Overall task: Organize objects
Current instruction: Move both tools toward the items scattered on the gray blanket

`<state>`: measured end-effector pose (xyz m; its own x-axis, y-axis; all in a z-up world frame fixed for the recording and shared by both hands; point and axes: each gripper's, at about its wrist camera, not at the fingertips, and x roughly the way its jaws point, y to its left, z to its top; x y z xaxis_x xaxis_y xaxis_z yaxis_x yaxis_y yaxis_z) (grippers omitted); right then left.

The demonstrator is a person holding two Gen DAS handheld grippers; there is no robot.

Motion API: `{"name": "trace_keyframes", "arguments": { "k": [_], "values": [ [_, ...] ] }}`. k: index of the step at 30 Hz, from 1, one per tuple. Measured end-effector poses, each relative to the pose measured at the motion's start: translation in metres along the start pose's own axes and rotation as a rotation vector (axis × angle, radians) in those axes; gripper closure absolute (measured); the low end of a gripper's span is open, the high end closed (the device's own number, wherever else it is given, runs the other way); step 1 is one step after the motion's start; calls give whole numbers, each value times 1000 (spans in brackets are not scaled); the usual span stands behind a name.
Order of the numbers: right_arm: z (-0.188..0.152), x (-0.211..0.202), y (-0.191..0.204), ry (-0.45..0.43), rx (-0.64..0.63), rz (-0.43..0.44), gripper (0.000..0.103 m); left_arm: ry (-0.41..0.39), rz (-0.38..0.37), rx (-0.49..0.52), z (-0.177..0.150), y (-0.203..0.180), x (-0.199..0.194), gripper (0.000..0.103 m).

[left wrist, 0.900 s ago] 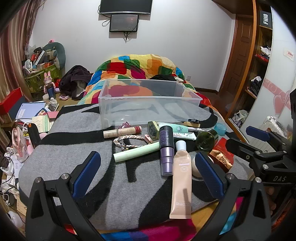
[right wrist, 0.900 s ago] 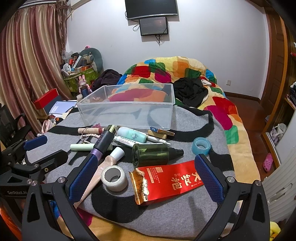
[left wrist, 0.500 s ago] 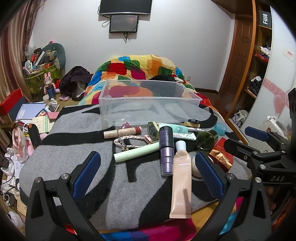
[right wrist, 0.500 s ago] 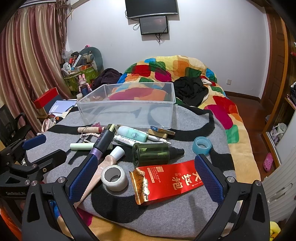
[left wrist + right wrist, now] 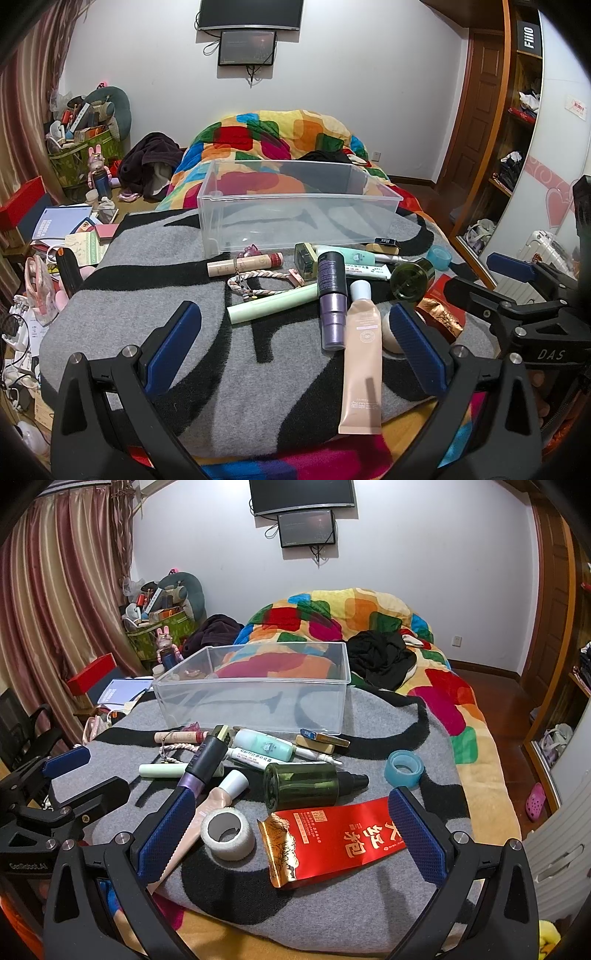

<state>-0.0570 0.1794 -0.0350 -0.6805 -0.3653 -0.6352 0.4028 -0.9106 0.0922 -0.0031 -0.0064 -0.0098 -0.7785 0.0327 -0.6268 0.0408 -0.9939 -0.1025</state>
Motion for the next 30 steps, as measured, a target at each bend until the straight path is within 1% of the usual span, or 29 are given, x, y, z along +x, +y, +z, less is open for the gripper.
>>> {"name": "trace_keyframes", "arguments": {
  "k": [7,14,19,21,23,25,28,30],
  "values": [
    [0,1,0,4,2,2,0,1,0,4,1,1,0,0],
    [-2,8,-1,29,3,10,0,5,-2,5,2,2,-1,0],
    [-3,16,-8,54,8,14,0,10,25,-14,2,11,4,0],
    [-4,20,-14,61,20,7,0,10,44,-26,4,18,7,2],
    [-4,23,-23,67,42,1,1,17,54,-37,7,26,10,11],
    [-3,24,-31,71,65,2,1,27,64,-43,9,31,14,13],
    [-3,26,-44,74,95,-10,5,39,96,-40,11,40,22,16],
    [-4,26,-50,73,107,-19,7,52,86,-46,12,45,28,16]
  ]
}}
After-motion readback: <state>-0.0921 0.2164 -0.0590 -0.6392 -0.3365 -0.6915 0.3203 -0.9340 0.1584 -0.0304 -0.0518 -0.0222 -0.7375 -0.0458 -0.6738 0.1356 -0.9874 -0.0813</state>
